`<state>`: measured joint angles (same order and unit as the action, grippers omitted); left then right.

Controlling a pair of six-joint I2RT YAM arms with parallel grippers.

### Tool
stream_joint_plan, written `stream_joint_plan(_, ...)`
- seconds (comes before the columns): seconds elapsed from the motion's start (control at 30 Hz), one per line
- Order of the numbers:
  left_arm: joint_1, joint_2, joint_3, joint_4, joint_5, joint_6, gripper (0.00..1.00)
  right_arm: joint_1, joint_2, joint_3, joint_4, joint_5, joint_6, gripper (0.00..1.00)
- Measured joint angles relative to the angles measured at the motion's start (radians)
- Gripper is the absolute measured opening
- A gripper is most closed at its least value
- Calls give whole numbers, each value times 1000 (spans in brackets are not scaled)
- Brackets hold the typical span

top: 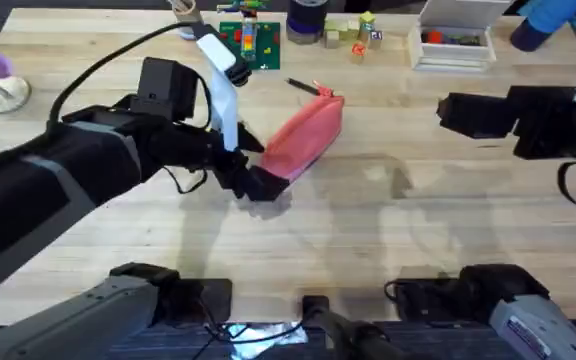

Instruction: Unzip the bag, pick up the pens from the table one at a time and place them inside, then zip the bag closed.

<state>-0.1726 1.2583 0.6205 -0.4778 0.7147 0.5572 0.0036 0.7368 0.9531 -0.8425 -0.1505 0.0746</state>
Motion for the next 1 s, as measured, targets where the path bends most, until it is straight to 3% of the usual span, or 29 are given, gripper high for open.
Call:
stream_joint_plan(0.23, 0, 0, 0, 44, 11, -1, 733, 0, 0, 0, 0, 0, 0, 996)
stream_joint_plan(0.4, 0, 0, 0, 50, 14, -5, 284, 0, 0, 0, -3, 0, 0, 995)
stream_joint_plan(0.53, 1, 0, 0, 52, 7, -4, 71, 0, 0, 0, -3, 0, 0, 995)
stream_joint_plan(0.73, 1, 0, 0, 53, 6, -5, 45, 0, 0, 0, 2, -15, 0, 996)
stream_joint_plan(1.0, 1, 0, 0, 53, 6, -5, 41, 0, 46, 19, 24, -140, -21, 996)
